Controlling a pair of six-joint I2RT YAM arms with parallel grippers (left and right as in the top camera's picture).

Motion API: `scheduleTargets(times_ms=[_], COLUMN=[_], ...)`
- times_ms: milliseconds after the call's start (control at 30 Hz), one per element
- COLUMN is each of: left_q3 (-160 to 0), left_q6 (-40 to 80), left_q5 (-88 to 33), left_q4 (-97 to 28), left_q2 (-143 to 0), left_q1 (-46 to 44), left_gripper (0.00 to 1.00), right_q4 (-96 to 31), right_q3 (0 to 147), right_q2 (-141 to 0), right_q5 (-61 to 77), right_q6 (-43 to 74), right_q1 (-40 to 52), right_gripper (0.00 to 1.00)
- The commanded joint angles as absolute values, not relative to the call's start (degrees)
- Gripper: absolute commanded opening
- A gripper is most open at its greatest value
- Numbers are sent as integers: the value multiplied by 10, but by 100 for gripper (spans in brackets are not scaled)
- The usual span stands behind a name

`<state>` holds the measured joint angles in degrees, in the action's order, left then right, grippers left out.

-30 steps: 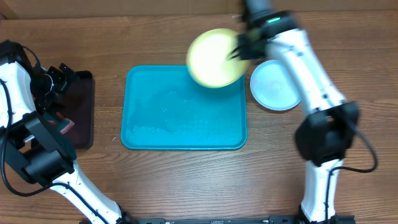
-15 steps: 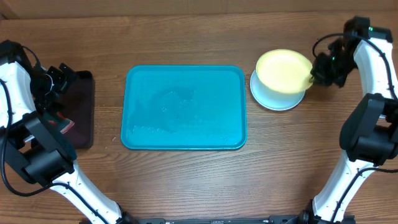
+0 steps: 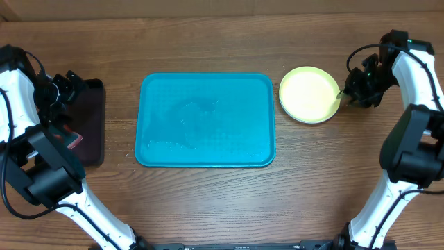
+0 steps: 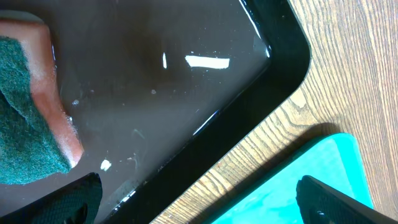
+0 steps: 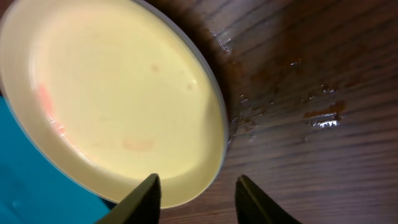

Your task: Clean dirty plates on tray and stack at the side

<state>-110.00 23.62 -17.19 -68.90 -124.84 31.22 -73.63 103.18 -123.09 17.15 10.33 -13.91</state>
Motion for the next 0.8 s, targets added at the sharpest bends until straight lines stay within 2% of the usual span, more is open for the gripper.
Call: scheduleTargets(times_ms=[0,33,67,100,400,600,767], left_q3=[-1112,-1112,-1112,-1112,-1112,-1112,-1112], left_q6=[227,227,227,227,227,227,227], left_q5=[-174,-174,-174,-174,-174,-174,-174], left_q4=[-687,-687,-687,-687,-687,-687,-687], left_q2=[-1244,-1244,-1244,-1244,-1244,-1244,-1244], left_q1=[310,310,310,310,310,310,310], left_gripper=[100,100,100,100,100,100,100], right_q4=[-740,-742,-745,-751,-807,-842,-858], right_q3=[1034,1034,1034,1034,1033,1033,1033], right_q2=[-1145,-1130,-1117,-1102,-1014,-1003,-1003], right_q5=[181,181,181,181,170,170,171], right_q6=[100,99,96,91,85,86,86], right_q1=[-121,-115,-110,-104,-12,63,81], right_gripper=[53,61,76,100,100,100,100])
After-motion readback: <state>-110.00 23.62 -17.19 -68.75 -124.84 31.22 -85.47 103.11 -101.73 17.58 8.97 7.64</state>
